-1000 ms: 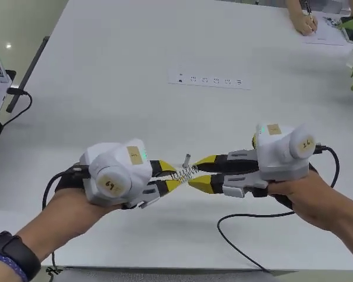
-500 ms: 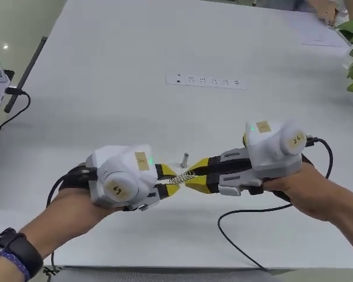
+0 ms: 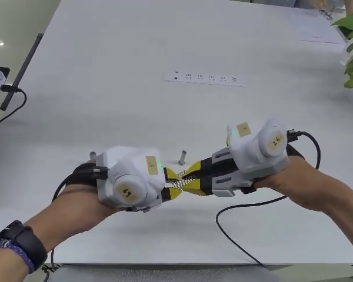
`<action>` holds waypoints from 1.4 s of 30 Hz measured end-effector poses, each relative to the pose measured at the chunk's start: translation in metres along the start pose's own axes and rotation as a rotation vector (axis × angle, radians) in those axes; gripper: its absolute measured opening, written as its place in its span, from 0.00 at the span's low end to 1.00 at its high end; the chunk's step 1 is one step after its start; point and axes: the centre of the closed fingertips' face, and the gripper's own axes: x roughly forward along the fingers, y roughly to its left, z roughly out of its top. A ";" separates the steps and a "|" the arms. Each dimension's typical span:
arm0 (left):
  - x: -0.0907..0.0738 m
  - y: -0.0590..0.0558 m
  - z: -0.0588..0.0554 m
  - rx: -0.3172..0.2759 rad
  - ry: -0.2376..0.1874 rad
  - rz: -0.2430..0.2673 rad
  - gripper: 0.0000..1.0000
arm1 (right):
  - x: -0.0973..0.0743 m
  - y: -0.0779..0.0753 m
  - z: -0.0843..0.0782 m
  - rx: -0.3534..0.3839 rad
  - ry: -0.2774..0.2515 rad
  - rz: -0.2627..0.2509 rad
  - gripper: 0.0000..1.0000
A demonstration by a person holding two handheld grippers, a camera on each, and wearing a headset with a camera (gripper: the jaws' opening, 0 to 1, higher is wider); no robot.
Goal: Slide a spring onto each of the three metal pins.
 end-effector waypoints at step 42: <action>-0.045 0.032 -0.051 -0.409 -0.093 0.239 0.18 | -0.013 -0.014 -0.011 0.066 -0.025 -0.082 0.08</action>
